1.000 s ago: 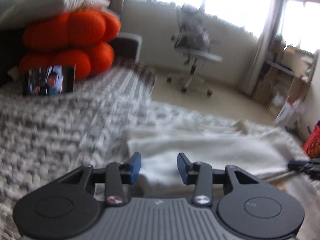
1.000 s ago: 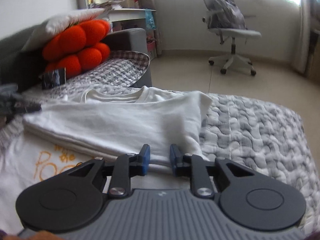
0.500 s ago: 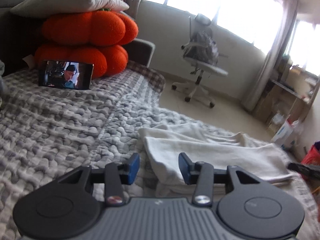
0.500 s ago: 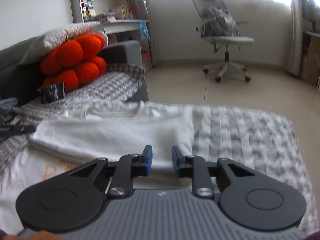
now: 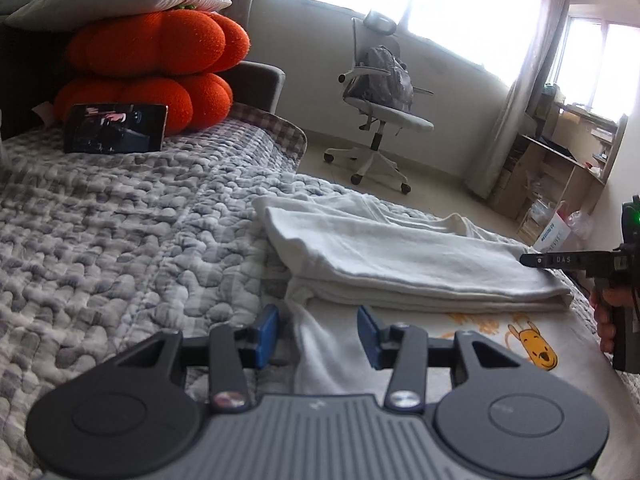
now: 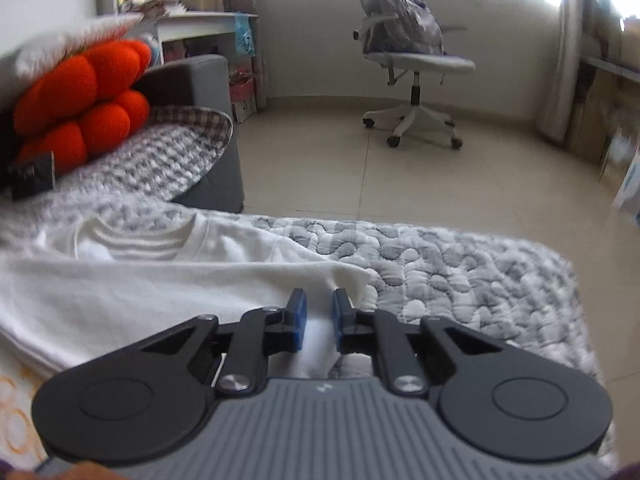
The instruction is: Fold clothes
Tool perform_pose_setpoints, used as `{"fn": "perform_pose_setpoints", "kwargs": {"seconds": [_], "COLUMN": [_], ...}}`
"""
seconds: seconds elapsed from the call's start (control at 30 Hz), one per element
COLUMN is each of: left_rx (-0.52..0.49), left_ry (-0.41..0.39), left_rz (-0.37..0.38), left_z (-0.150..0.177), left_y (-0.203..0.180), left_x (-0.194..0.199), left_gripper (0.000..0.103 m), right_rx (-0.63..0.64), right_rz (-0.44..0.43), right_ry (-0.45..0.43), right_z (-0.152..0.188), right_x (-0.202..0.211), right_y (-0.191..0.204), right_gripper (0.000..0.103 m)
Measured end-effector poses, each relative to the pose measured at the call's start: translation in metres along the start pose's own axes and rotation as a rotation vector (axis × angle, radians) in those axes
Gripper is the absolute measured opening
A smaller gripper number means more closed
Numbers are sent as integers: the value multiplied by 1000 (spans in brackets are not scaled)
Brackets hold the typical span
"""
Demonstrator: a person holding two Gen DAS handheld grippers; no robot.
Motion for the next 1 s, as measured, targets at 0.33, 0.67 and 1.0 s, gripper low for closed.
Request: {"fn": "perform_pose_setpoints", "kwargs": {"seconds": [0.33, 0.67, 1.0], "left_rx": [-30, -85, -89], "left_ry": [-1, 16, 0], "left_rz": [7, -9, -7], "left_z": [-2, 19, 25], "left_y": [-6, 0, -5], "left_x": [26, 58, 64], "left_gripper": [45, 45, 47], "right_rx": [75, 33, 90], "right_rz": [-74, -4, 84], "right_ry": [-62, -55, -38], "right_z": [16, 24, 36], "right_x": [61, 71, 63], "right_y": [14, 2, 2], "right_gripper": [14, 15, 29]}}
Point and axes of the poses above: each gripper's, at about its wrist camera, not at the fingertips, and x roughly against the way its jaws point, y to its left, z to its underside, the point moved 5 cm from there along -x, roughly the way its jaws point, and after that the axes turned 12 degrees about -y, right-handed, at the moved point
